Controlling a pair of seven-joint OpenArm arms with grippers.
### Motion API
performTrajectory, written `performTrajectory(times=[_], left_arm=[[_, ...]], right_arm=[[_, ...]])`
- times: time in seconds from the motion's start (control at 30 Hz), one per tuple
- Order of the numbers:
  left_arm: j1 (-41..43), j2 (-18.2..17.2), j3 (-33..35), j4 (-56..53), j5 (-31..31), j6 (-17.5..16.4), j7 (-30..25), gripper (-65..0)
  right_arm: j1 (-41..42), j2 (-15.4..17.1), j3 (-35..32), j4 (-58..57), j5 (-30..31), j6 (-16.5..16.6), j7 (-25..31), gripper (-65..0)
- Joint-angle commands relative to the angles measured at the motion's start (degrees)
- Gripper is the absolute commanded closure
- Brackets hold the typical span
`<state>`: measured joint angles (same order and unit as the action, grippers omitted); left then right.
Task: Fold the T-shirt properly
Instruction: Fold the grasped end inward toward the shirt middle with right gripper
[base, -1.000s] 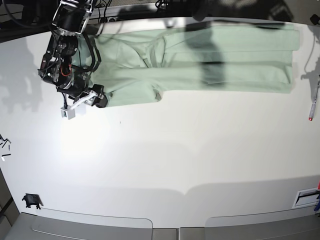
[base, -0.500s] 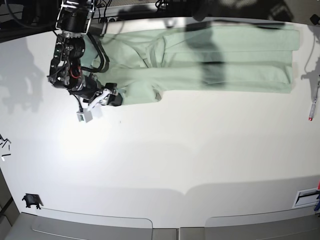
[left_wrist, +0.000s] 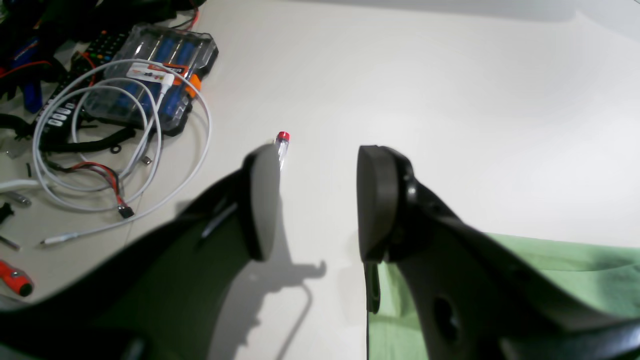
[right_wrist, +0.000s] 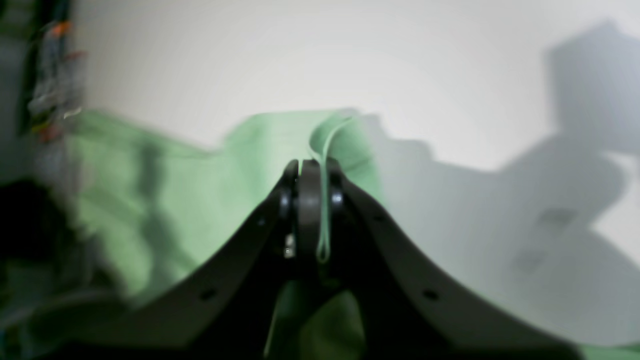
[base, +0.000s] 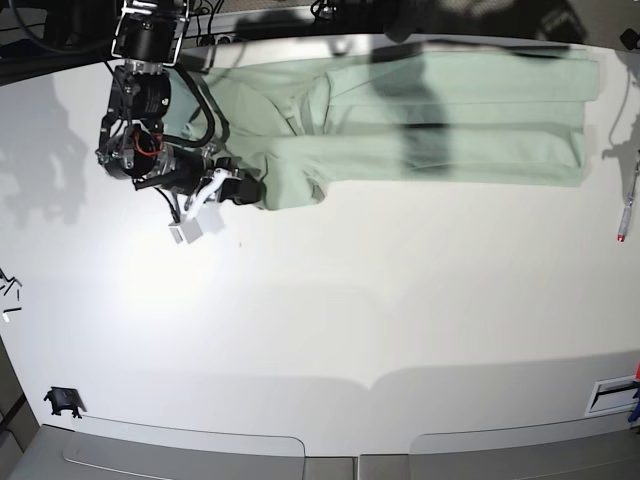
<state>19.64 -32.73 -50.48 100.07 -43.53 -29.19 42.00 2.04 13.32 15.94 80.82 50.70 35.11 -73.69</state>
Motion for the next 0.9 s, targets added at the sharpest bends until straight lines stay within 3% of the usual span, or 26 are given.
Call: performTrajectory(times=[0.0, 0.13, 0.37, 0.6, 0.87], left_arm=[[-0.3, -1.4, -0.5, 0.8, -0.9, -0.2, -1.5, -23.5], [-0.2, -1.4, -0.5, 0.8, -0.9, -0.2, -1.5, -23.5], [-0.2, -1.4, -0.5, 0.8, -0.9, -0.2, -1.5, -23.5], [-0.2, -1.4, -0.5, 0.8, -0.9, -0.2, -1.5, -23.5], [-0.3, -1.4, -0.5, 0.8, -0.9, -0.2, -1.6, -23.5]], right_arm=[[0.8, 0.6, 0.2, 1.9, 3.7, 1.0, -1.0, 0.0], [-0.5, 0.4, 0.2, 4.4, 11.9, 2.9, -6.2, 0.0], [-8.5, 0.5, 0.2, 8.6, 17.7, 3.5, -6.3, 0.0], [-16.0, 0.5, 0.2, 9.9, 19.2, 3.5, -6.3, 0.0], [-18.4, 0.5, 0.2, 9.9, 28.1, 4.2, -6.3, 0.0]])
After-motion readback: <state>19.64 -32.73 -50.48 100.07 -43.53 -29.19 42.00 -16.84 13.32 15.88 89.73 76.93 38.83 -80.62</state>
